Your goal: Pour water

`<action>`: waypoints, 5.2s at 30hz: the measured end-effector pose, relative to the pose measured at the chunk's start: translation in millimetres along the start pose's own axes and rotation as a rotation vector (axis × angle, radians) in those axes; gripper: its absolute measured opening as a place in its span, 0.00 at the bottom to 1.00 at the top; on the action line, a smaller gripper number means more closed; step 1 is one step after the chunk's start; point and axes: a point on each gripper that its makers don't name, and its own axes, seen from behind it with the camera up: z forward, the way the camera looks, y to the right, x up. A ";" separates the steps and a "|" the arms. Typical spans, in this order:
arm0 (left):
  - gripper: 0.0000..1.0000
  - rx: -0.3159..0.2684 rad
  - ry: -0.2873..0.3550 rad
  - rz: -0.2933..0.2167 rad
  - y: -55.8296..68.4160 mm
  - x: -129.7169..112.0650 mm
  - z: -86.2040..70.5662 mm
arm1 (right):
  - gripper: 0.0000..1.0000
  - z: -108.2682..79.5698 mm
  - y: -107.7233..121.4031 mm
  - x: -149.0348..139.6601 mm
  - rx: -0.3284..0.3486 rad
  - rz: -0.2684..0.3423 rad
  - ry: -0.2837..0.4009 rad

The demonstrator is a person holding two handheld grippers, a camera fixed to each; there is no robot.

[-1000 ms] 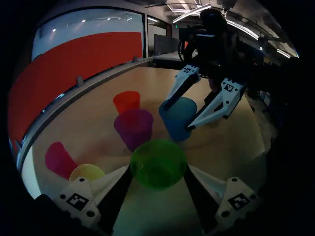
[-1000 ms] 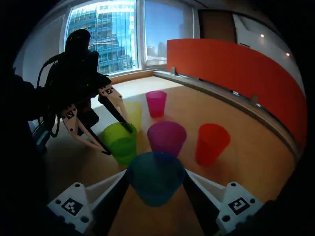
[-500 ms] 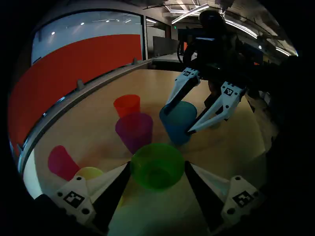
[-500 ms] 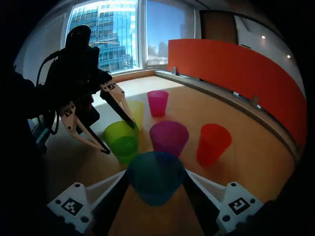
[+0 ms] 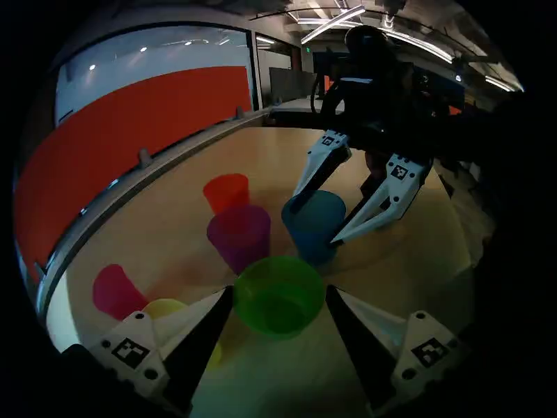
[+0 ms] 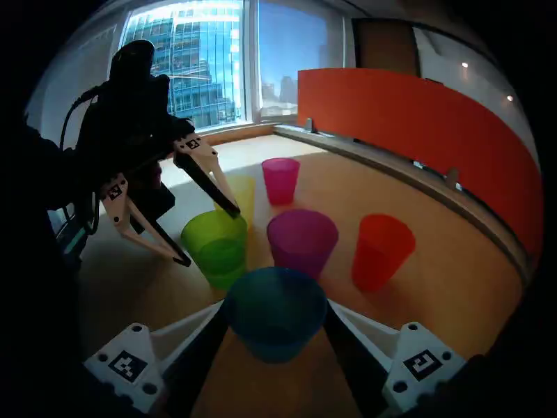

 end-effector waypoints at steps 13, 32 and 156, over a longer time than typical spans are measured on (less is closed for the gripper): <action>0.99 0.007 0.012 -0.008 1.2 0.6 -2.9 | 0.95 -4.6 0.2 -9.2 -0.008 0.010 -0.003; 0.99 0.047 0.018 0.005 1.0 0.5 -16.6 | 1.00 -32.2 -1.5 -18.0 -0.054 0.044 0.009; 0.99 1.052 0.537 -0.363 -132.9 -53.0 -204.6 | 1.00 -173.4 108.2 62.6 -0.980 0.232 0.508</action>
